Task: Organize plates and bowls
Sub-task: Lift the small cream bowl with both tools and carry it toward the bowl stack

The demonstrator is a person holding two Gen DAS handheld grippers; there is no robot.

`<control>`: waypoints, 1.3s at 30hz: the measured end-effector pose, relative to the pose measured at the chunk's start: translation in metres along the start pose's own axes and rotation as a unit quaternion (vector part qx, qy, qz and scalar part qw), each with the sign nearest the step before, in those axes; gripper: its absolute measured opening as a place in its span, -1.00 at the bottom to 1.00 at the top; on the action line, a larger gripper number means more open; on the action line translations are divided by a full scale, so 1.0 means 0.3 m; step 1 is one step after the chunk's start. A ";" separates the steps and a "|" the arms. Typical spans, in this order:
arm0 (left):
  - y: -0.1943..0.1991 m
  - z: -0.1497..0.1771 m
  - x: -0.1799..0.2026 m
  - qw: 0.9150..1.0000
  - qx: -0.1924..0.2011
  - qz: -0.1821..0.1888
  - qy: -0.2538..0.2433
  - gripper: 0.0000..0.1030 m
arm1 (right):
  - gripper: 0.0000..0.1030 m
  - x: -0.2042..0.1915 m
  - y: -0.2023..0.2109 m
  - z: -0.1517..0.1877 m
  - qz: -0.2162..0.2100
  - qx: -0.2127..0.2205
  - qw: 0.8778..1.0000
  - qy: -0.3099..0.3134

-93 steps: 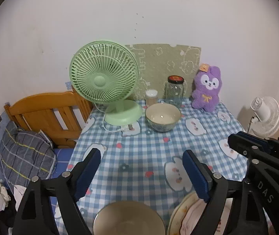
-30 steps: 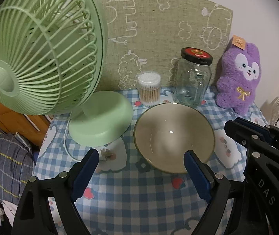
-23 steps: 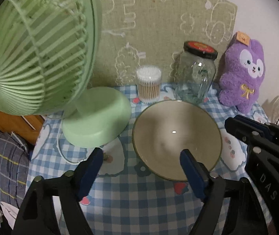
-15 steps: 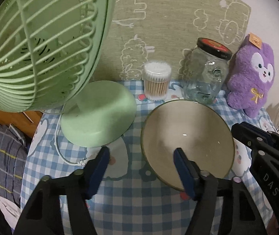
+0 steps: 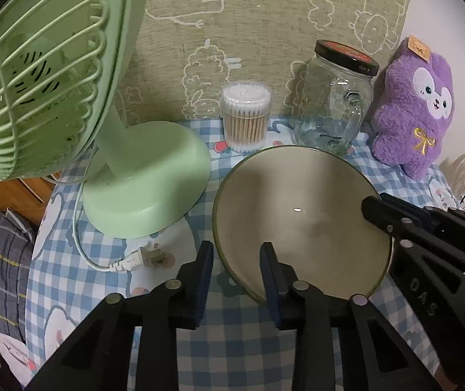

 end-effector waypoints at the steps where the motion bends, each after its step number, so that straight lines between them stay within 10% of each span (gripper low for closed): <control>1: -0.001 0.000 0.000 1.000 0.000 0.003 0.003 -0.57 | -0.75 -0.001 -0.003 0.001 -0.001 0.000 1.000 0.000; 39: 0.138 0.276 0.019 0.996 -0.087 0.027 -0.012 -0.71 | -0.82 -0.043 0.183 0.217 -0.007 -0.031 0.999 0.011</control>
Point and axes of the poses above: each gripper's, at about its wrist camera, not at the fingertips, and y roughly against the way its jaws point, x to its right, z to its underside, the point moved 10 cm from there along -y, roughly the way its jaws point, and after that the axes turned 3 degrees about -x, right-handed, at the moved point
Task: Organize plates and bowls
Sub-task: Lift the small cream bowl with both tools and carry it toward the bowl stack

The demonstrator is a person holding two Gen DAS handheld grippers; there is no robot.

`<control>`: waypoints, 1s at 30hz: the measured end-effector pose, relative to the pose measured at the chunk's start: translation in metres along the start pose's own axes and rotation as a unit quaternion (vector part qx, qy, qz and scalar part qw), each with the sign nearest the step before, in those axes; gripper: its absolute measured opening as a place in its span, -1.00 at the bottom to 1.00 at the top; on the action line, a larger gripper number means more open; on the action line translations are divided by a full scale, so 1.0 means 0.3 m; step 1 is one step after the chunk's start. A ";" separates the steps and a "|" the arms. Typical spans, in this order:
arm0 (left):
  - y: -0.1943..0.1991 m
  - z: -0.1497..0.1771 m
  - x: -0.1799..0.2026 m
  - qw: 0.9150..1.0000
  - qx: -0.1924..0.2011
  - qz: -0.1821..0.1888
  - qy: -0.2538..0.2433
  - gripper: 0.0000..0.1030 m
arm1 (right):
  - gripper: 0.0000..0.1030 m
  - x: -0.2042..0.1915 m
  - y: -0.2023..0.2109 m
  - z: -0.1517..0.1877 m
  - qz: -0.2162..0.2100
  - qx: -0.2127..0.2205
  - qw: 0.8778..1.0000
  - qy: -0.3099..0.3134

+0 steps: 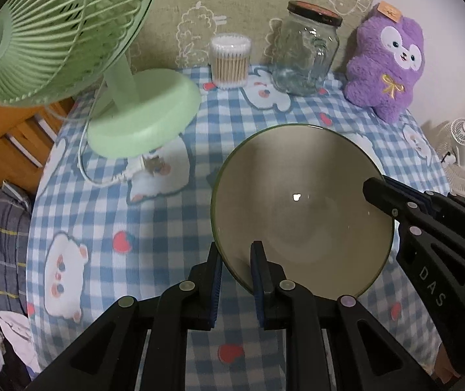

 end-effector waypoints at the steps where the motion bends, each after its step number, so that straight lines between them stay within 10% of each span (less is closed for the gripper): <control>1: 0.004 0.010 0.001 1.000 -0.002 0.002 0.001 -0.71 | -0.82 -0.002 0.006 0.011 -0.001 -0.003 1.000 0.000; 30: 0.054 -0.017 -0.030 0.999 0.050 -0.007 -0.021 -0.50 | -0.79 0.008 0.038 0.081 -0.008 -0.014 1.000 -0.020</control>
Point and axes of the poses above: each gripper's, at about its wrist camera, not at the fingertips, and y roughly against the way its jaws point, x to its right, z to its underside, the point moved 10 cm from there along -y, roughly the way its jaws point, and after that the axes turned 3 degrees about -x, right-handed, at the moved point
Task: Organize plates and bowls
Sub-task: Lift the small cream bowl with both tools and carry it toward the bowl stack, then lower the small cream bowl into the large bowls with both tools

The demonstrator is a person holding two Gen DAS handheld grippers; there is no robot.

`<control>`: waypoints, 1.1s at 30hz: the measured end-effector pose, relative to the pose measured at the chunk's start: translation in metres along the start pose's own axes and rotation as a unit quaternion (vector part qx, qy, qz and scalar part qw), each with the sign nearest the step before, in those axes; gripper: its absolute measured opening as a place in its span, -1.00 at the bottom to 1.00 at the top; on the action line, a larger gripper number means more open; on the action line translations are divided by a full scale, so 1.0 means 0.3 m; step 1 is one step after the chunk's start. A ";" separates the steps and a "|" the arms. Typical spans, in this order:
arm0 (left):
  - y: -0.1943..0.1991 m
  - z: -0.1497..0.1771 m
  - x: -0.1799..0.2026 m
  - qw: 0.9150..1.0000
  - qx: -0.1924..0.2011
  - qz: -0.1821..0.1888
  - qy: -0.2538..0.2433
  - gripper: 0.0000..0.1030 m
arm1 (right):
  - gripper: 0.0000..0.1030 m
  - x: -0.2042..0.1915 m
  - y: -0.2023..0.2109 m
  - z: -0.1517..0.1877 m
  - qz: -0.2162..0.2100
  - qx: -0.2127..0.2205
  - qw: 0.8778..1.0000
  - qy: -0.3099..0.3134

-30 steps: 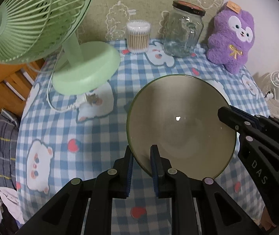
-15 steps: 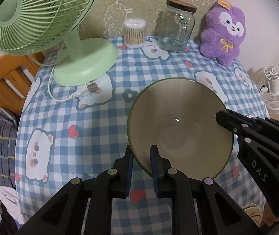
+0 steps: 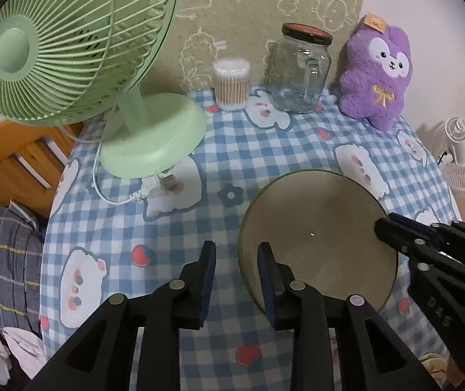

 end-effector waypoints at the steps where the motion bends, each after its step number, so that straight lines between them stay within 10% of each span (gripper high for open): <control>1: -0.006 0.004 0.003 1.000 -0.004 0.003 -0.001 -0.50 | -0.79 0.000 0.008 -0.003 0.001 0.003 1.000 0.002; 33: 0.017 0.048 0.044 0.999 -0.041 0.021 0.013 -0.86 | -0.84 -0.002 0.063 0.024 0.014 0.009 1.000 0.009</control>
Point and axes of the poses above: each gripper's, at about its wrist camera, not at the fingertips, and y roughly against the way its jaws point, x to its right, z to its underside, the point moved 10 cm from there along -y, roughly the way its jaws point, and after that the axes turned 3 degrees about -x, right-handed, at the moved point
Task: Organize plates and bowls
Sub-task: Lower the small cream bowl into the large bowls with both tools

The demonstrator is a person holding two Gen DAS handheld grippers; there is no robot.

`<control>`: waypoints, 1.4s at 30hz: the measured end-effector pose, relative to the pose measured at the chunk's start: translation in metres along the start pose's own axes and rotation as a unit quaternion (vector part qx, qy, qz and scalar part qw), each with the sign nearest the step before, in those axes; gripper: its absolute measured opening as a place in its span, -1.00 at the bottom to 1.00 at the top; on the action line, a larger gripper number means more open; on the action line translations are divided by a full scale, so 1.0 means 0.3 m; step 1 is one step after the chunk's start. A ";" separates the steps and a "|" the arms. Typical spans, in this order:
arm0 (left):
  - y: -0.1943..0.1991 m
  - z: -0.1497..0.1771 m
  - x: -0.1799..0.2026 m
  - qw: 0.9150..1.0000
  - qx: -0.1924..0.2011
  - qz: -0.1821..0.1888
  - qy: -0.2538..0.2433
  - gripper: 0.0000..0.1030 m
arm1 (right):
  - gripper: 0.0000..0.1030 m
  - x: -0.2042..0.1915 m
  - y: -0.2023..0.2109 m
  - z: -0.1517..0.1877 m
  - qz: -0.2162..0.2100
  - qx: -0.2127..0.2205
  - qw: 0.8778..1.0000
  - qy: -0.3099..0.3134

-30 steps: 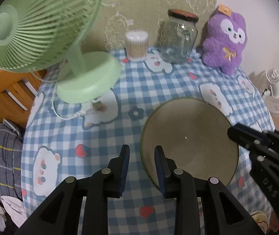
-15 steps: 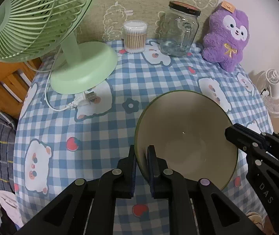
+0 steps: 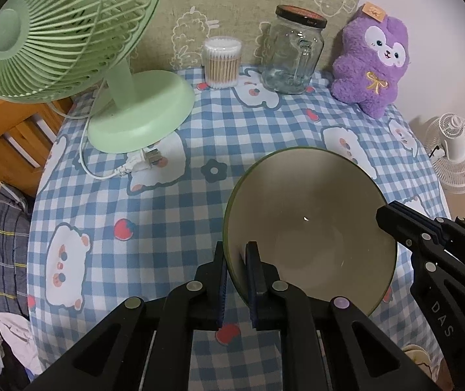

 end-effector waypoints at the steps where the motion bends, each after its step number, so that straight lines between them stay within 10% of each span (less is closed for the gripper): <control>1: 0.006 0.003 0.000 1.000 0.001 -0.001 0.001 -0.86 | -0.84 -0.004 0.008 0.003 -0.001 0.001 1.000 0.000; 42: 0.432 0.339 0.005 0.997 0.066 -0.027 0.006 -0.85 | -0.84 -0.174 0.479 0.281 -0.002 0.060 0.998 0.021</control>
Point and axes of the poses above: each gripper's, at about its wrist camera, not at the fingertips, and y roughly against the way its jaws point, x to its right, z to its underside, the point moved 10 cm from there along -y, roughly the way its jaws point, and after that the axes turned 3 degrees about -x, right-handed, at the moved point
